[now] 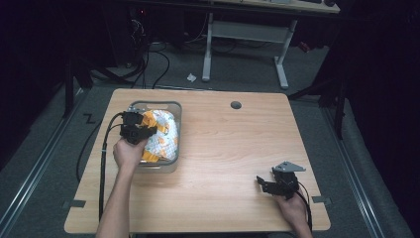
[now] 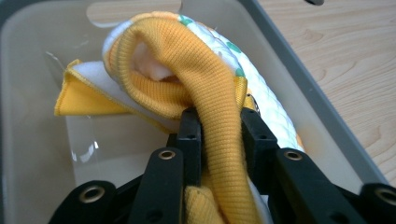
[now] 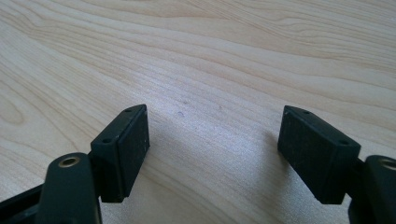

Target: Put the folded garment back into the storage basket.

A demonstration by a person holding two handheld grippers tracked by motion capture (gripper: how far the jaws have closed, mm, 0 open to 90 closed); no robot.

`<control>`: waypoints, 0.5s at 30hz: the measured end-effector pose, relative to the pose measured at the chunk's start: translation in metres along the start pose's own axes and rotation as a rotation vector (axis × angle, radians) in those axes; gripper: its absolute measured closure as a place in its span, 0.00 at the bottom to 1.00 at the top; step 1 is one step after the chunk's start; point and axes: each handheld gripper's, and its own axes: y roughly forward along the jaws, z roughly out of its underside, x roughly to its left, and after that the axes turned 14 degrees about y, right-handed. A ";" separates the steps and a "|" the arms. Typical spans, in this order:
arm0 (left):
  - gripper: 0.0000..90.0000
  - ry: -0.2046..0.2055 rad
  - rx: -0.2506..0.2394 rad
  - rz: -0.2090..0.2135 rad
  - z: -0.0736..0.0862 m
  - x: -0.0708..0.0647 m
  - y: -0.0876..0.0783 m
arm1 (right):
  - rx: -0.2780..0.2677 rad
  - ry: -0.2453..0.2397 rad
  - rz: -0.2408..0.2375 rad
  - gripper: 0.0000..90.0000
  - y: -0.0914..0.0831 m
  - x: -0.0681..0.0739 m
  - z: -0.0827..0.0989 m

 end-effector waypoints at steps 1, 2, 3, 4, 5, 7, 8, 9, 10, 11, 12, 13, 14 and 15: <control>0.81 0.001 0.008 0.000 0.000 0.000 0.002 | 0.000 0.000 0.000 0.28 0.000 0.000 0.000; 0.81 0.004 0.015 -0.004 0.000 0.000 0.004 | 0.000 0.000 0.000 0.28 0.000 0.000 0.000; 0.80 0.003 0.019 -0.007 0.000 -0.001 0.006 | 0.000 0.000 0.000 0.28 0.000 0.000 0.000; 0.80 0.005 0.025 -0.013 0.000 -0.001 0.007 | 0.000 0.000 0.000 0.28 0.000 0.000 0.000; 0.80 0.003 0.031 -0.014 0.000 -0.001 0.008 | 0.000 0.000 0.000 0.28 0.000 0.000 0.000; 0.79 0.007 0.056 -0.036 0.000 -0.002 0.009 | 0.000 0.000 0.000 0.28 0.000 0.000 0.000; 0.78 0.014 0.065 -0.045 0.000 -0.002 0.010 | 0.000 0.000 0.000 0.28 0.000 0.000 0.000; 0.77 0.012 0.078 -0.049 0.000 -0.002 0.011 | 0.000 0.000 0.000 0.28 0.000 0.000 0.000; 0.75 0.009 0.084 -0.056 0.000 -0.002 0.012 | 0.000 0.000 0.000 0.28 0.000 0.000 0.000; 0.73 0.005 0.094 -0.064 0.000 -0.001 0.012 | 0.000 0.000 0.000 0.28 0.000 0.000 0.000; 0.70 0.003 0.100 -0.072 0.000 -0.001 0.012 | 0.000 0.000 0.000 0.28 0.000 0.000 0.000; 0.66 -0.003 0.116 -0.091 0.000 -0.001 0.014 | 0.000 0.000 0.000 0.28 0.000 0.000 0.000; 0.60 -0.006 0.125 -0.097 -0.001 0.000 0.014 | 0.000 0.000 0.000 0.28 0.000 0.000 0.000; 0.57 -0.012 0.124 -0.108 -0.001 0.000 0.014 | 0.000 0.000 0.000 0.28 0.000 0.000 0.000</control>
